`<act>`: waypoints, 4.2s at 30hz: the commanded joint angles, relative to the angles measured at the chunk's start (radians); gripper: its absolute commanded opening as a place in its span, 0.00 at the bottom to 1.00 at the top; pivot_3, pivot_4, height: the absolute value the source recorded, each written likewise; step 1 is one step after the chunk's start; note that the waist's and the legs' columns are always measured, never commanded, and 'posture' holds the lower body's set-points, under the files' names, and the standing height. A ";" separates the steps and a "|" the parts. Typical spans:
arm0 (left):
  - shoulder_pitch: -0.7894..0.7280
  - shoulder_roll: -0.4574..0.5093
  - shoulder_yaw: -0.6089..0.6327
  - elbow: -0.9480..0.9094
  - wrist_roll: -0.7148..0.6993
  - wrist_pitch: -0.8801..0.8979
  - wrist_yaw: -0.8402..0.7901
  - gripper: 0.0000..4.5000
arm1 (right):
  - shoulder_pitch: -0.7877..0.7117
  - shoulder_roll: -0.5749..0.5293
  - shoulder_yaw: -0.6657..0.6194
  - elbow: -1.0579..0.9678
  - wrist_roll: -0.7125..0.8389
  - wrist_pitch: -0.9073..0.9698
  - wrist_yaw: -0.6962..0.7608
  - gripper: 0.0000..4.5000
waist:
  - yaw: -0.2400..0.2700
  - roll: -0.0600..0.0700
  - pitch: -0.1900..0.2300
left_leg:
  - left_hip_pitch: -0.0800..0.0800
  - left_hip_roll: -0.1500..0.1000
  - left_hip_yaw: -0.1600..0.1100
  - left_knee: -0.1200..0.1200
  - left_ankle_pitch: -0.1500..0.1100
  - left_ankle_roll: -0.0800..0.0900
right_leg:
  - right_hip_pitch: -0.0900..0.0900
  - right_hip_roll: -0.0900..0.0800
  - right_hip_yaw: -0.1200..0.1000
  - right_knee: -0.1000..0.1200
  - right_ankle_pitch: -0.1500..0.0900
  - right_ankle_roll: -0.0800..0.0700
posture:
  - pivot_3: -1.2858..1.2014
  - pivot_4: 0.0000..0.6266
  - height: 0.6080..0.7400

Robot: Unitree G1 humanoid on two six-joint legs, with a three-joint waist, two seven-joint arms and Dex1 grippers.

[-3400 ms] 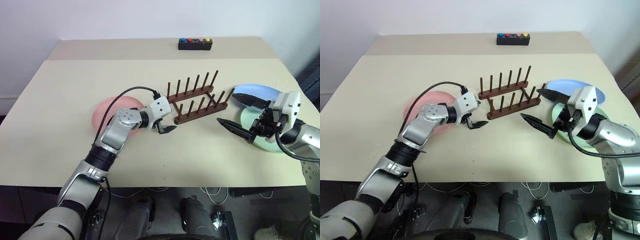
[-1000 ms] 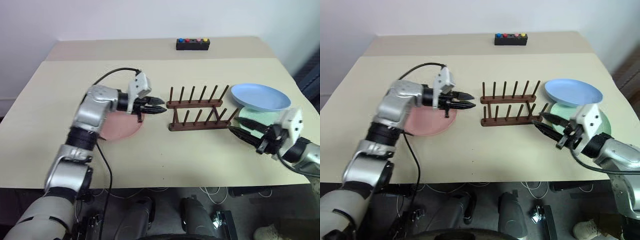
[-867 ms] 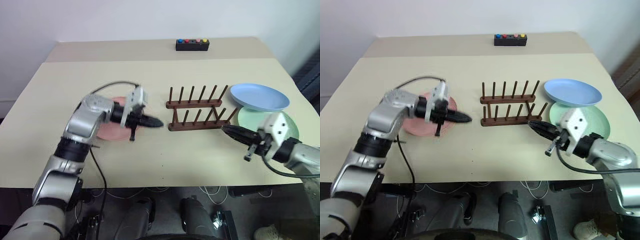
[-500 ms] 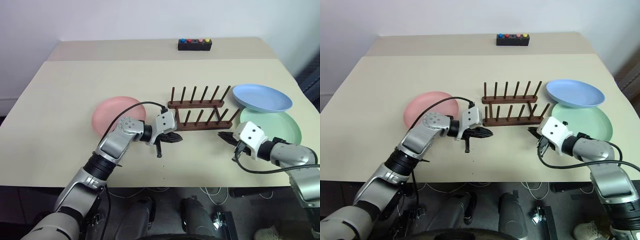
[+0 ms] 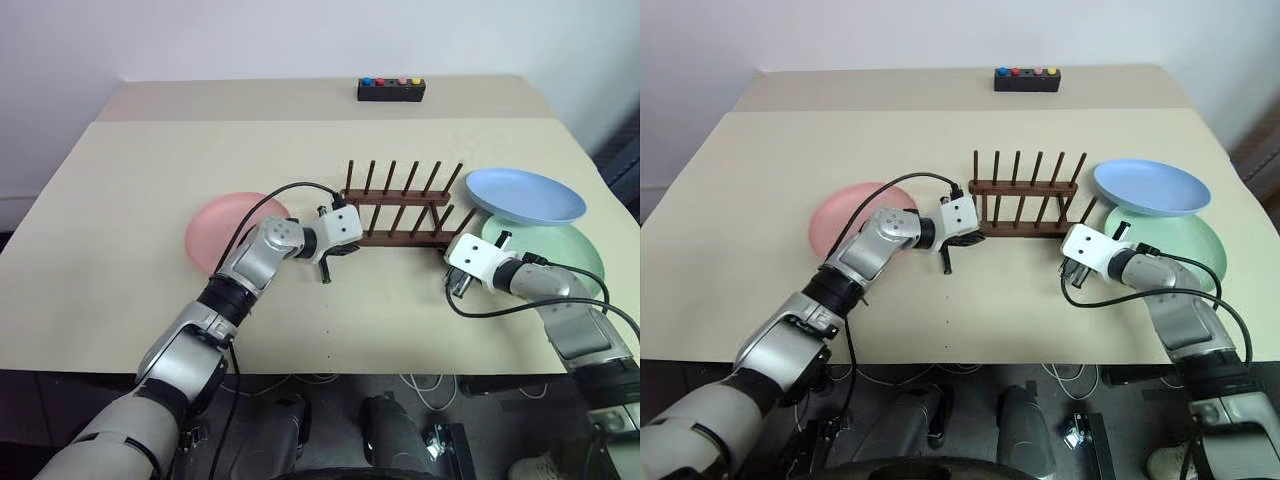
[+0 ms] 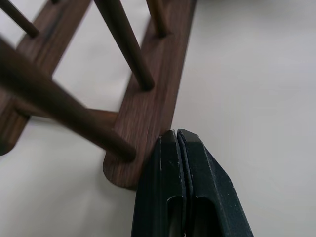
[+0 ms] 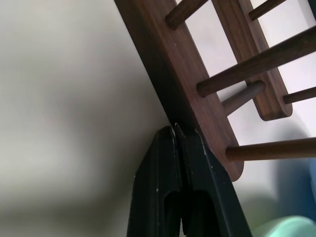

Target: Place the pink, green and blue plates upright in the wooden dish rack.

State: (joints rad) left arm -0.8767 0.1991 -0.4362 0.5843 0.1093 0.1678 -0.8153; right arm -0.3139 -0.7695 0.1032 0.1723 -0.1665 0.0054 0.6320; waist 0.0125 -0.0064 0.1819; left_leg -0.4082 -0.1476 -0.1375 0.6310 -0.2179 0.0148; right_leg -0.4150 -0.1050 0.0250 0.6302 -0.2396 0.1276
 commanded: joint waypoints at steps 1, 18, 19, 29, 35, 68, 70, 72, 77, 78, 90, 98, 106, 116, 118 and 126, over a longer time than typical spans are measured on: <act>-0.062 -0.038 0.036 0.075 0.020 -0.061 0.070 0.00 | -0.076 0.019 0.006 0.081 -0.030 -0.060 -0.031 0.01 | -0.001 0.000 0.000 | 0.000 0.000 0.000 0.000 0.000 0.000 | 0.000 0.000 0.000 0.000 0.000 0.000 | 0.52 0.24 1.00; -0.146 -0.065 0.089 0.271 0.049 -0.170 0.101 0.00 | -0.208 0.064 0.012 0.287 -0.072 -0.203 -0.097 0.01 | -0.006 0.000 0.000 | 0.000 0.000 0.000 0.000 0.003 -0.005 | -0.001 0.000 0.000 0.001 0.001 0.001 | 0.52 0.24 1.00; -0.142 -0.064 0.094 0.261 0.039 -0.161 0.085 0.00 | -0.204 0.064 0.009 0.276 -0.067 -0.199 -0.092 0.01 | -0.007 0.000 0.000 | 0.000 0.000 0.000 0.000 0.003 -0.005 | -0.001 0.000 0.000 0.002 0.001 0.001 | 0.52 0.24 1.00; -0.028 0.214 0.247 -0.266 -0.297 0.402 -0.359 0.18 | -0.065 0.109 -0.262 -0.229 0.483 0.341 0.090 0.12 | -0.042 0.001 0.000 | -0.003 0.001 -0.001 -0.001 0.002 -0.003 | -0.006 0.001 0.001 0.005 0.001 0.000 | 0.52 0.24 1.00; -0.098 0.346 0.435 -0.152 -0.337 0.396 -0.224 0.83 | -0.042 0.153 -0.389 -0.369 0.636 0.490 0.006 0.72 | -0.030 0.001 0.000 | -0.002 0.003 -0.003 0.000 0.003 -0.005 | -0.006 0.003 0.001 0.006 0.004 -0.004 | 0.52 0.24 1.00; -0.240 0.570 0.243 0.425 -0.120 0.843 -0.258 1.00 | -0.172 0.128 -0.322 -0.425 0.697 0.619 0.007 1.00 | -0.027 0.000 0.000 | -0.003 0.002 -0.001 -0.001 0.003 -0.004 | -0.008 0.003 0.001 0.006 0.004 -0.004 | 0.52 0.24 1.00; -0.228 0.558 0.236 0.467 -0.114 0.851 -0.261 1.00 | -0.163 0.123 -0.333 -0.431 0.699 0.622 0.003 1.00 | -0.027 0.000 0.000 | -0.003 0.002 0.000 -0.001 0.003 -0.004 | -0.008 0.003 0.001 0.006 0.004 -0.004 | 0.52 0.24 1.00; -0.219 0.547 0.236 0.492 -0.107 0.840 -0.258 1.00 | -0.153 0.118 -0.340 -0.438 0.698 0.621 -0.001 1.00 | -0.028 0.002 -0.001 | -0.002 0.002 0.000 -0.001 0.003 -0.004 | -0.008 0.003 0.001 0.006 0.004 -0.004 | 0.52 0.24 1.00; -0.250 0.507 0.301 0.531 -0.128 0.843 -0.186 0.61 | -0.133 0.112 -0.336 -0.459 0.691 0.619 -0.010 1.00 | -0.027 0.004 -0.002 | -0.002 0.002 0.000 -0.001 0.003 -0.004 | -0.008 0.003 0.002 0.006 0.004 -0.004 | 0.52 0.24 1.00; -0.255 0.501 0.317 0.541 -0.132 0.836 -0.167 0.49 | -0.131 0.110 -0.333 -0.460 0.684 0.614 -0.011 1.00 | -0.025 0.004 -0.002 | -0.002 0.002 0.000 -0.001 0.003 -0.004 | -0.008 0.003 0.002 0.006 0.003 -0.004 | 0.52 0.24 1.00; -0.273 0.493 0.657 0.476 -0.327 0.709 -0.027 0.02 | -0.132 0.096 -0.280 -0.474 0.590 0.511 0.008 1.00 | -0.029 0.001 -0.001 | -0.003 0.002 0.000 -0.001 0.003 -0.004 | -0.009 0.003 0.001 0.006 0.004 -0.003 | 0.52 0.24 1.00; -0.230 0.417 0.930 0.223 -0.574 0.834 0.103 0.02 | -0.175 0.077 -0.207 -0.533 0.530 0.402 0.074 1.00 | -0.029 0.000 -0.001 | -0.005 0.002 0.000 0.000 0.003 -0.005 | -0.012 0.003 0.002 0.009 0.004 -0.003 | 0.52 0.24 1.00; -0.140 0.116 1.122 -0.206 -0.757 0.742 0.453 0.02 | -0.294 0.039 -0.025 -0.547 0.216 0.095 0.068 1.00 | -0.027 -0.003 0.001 | -0.004 0.002 0.000 0.001 0.006 -0.011 | -0.012 0.003 0.002 0.010 0.004 -0.003 | 0.52 0.24 1.00; -0.004 -0.151 1.009 -0.629 -0.848 0.687 0.707 0.02 | -0.357 0.026 0.122 -0.439 -0.307 -0.195 -0.120 1.00 | -0.022 -0.006 0.000 | -0.004 0.002 0.001 0.001 0.008 -0.014 | -0.012 0.003 0.002 0.011 0.004 -0.004 | 0.52 0.24 1.00; 0.003 -0.173 1.000 -0.653 -0.865 0.684 0.743 0.02 | -0.362 0.025 0.127 -0.427 -0.335 -0.224 -0.119 1.00 | -0.021 -0.006 0.000 | -0.004 0.002 0.001 0.001 0.008 -0.014 | -0.012 0.003 0.002 0.011 0.004 -0.004 | 0.52 0.24 1.00; 0.053 -0.198 0.930 -0.719 -0.939 0.721 0.798 0.02 | -0.391 0.056 0.147 -0.358 -0.467 -0.294 -0.166 1.00 | -0.025 -0.007 0.000 | -0.004 0.003 0.001 0.000 0.009 -0.015 | -0.012 0.004 0.003 0.011 0.004 -0.004 | 0.52 0.24 1.00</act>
State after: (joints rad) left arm -0.8147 -0.0059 0.5121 -0.0817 -0.7961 0.8934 -0.0215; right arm -0.6698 -0.7215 0.2669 -0.1734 -0.6174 -0.2761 0.4883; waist -0.0127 -0.0130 0.1818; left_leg -0.4118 -0.1450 -0.1366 0.6313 -0.2091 0.0000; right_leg -0.4267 -0.1015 0.0278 0.6415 -0.2360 0.1238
